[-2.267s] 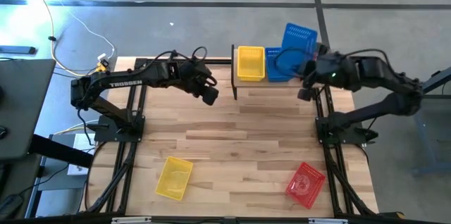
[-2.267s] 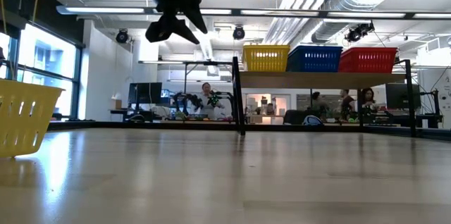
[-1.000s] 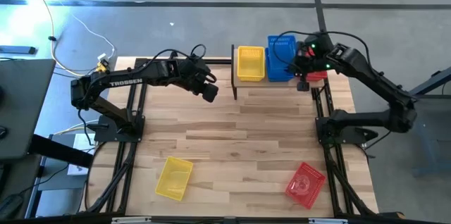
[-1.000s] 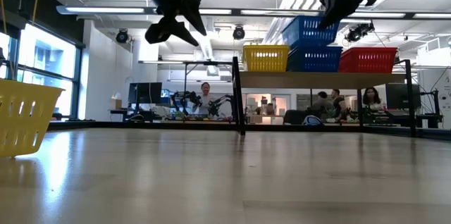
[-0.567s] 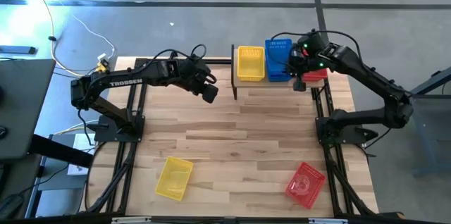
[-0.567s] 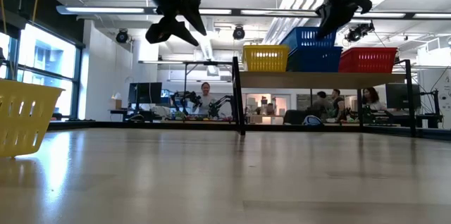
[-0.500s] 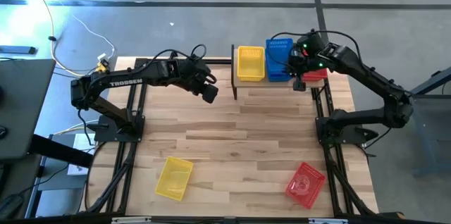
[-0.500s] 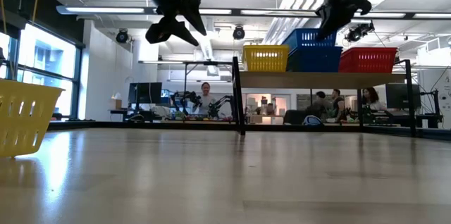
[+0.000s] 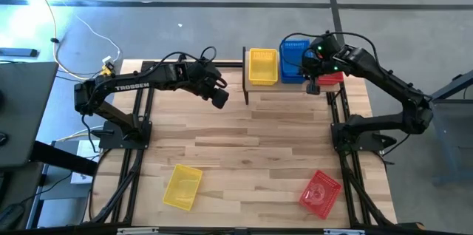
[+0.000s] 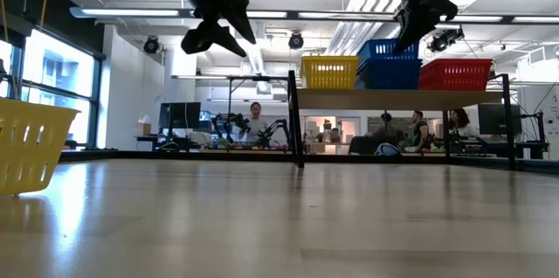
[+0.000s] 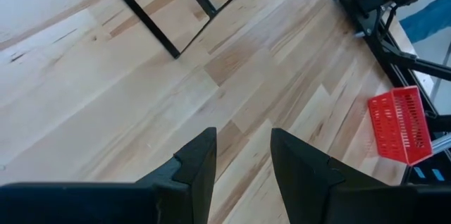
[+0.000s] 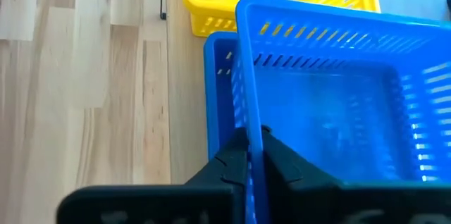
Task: Stack baskets on shelf by color
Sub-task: Stack the blue bin on top of the other blue bins on the shelf
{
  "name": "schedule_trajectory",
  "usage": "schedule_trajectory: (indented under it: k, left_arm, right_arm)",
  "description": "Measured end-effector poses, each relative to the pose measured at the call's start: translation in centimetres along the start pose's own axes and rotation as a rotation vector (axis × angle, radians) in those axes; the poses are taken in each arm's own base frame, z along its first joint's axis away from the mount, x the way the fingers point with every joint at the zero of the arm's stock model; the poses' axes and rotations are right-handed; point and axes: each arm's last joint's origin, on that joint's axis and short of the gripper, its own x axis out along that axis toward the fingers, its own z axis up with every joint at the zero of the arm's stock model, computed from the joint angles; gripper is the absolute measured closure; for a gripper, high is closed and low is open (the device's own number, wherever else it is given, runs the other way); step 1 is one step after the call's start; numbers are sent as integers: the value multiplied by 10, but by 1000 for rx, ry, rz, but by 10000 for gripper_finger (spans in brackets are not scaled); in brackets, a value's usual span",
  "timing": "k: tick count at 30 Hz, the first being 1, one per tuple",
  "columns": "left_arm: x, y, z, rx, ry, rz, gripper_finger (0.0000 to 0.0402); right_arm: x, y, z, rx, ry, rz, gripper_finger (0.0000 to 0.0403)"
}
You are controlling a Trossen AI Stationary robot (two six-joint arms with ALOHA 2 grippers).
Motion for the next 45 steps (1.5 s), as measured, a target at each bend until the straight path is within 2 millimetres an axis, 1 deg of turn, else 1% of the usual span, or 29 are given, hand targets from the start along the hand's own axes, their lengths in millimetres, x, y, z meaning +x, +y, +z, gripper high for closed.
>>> schedule_trajectory:
  k: [3,7,10,12,15,19,25,29,33,36,40,45]
  left_arm:
    - [0,0,0,9,0,0,277]
    - [0,0,0,-12,1,-2,277]
    - [0,0,0,-18,2,-2,277]
    - [-1,1,1,-22,6,-11,277]
    - [-2,0,0,-25,33,-55,277]
    - [-6,-2,-2,-22,73,-113,277]
    - [-16,-8,-13,38,111,-105,277]
    - [-25,-13,-23,95,135,-92,277]
    - [-28,-16,-31,115,153,-62,277]
    - [-28,-18,-36,131,158,-31,277]
    - [-28,-23,-40,148,173,-37,277]
    - [-28,-24,-42,157,166,-26,277]
  right_arm:
    - [0,0,0,23,0,0,374]
    - [-2,0,0,40,5,-16,338]
    - [-9,-1,2,44,-1,-37,316]
    - [-19,-2,6,56,-26,-54,306]
    - [-33,-4,11,86,-49,-69,299]
    - [-48,-4,14,131,-34,-59,298]
    - [-60,-2,15,213,-36,-34,298]
    - [-58,-4,16,211,-28,-67,298]
    - [-48,-7,16,236,21,-63,298]
    - [-40,-10,16,270,66,-80,298]
    - [-30,-12,15,277,133,-70,298]
    - [-19,-14,15,290,189,-46,298]
